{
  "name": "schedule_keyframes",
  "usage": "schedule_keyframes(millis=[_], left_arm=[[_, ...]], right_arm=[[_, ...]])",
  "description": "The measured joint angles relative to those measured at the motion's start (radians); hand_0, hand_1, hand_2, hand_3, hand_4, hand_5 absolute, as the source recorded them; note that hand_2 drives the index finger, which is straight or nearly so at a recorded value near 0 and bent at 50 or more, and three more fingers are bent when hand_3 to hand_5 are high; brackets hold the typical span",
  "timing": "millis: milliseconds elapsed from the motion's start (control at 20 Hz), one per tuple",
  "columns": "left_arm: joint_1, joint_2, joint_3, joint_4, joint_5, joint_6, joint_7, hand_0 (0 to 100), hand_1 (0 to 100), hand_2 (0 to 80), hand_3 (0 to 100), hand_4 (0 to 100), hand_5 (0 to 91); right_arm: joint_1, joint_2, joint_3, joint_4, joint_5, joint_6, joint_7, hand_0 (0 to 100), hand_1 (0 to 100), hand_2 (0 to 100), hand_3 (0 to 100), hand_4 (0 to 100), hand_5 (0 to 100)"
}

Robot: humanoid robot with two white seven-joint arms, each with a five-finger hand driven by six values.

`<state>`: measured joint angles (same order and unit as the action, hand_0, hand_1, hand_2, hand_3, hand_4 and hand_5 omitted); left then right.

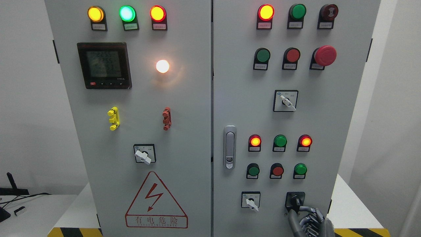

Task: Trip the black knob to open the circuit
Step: 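Close the right hand's fingers around the black rotary knob, then twist the black knob with the right hand to trip it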

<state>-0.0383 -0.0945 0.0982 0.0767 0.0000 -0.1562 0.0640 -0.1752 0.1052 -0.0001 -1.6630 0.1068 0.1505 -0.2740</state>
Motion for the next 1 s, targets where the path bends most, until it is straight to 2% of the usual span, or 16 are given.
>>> schedule_keyframes(millis=[1002], left_arm=[[0.0, 0.0, 0.0, 0.0, 0.0, 0.0, 0.0, 12, 39, 0.0, 0, 0, 0.0]], right_arm=[[-0.003, 0.0, 0.027, -0.001, 0.001, 0.002, 0.006, 39, 74, 50, 88, 92, 100]])
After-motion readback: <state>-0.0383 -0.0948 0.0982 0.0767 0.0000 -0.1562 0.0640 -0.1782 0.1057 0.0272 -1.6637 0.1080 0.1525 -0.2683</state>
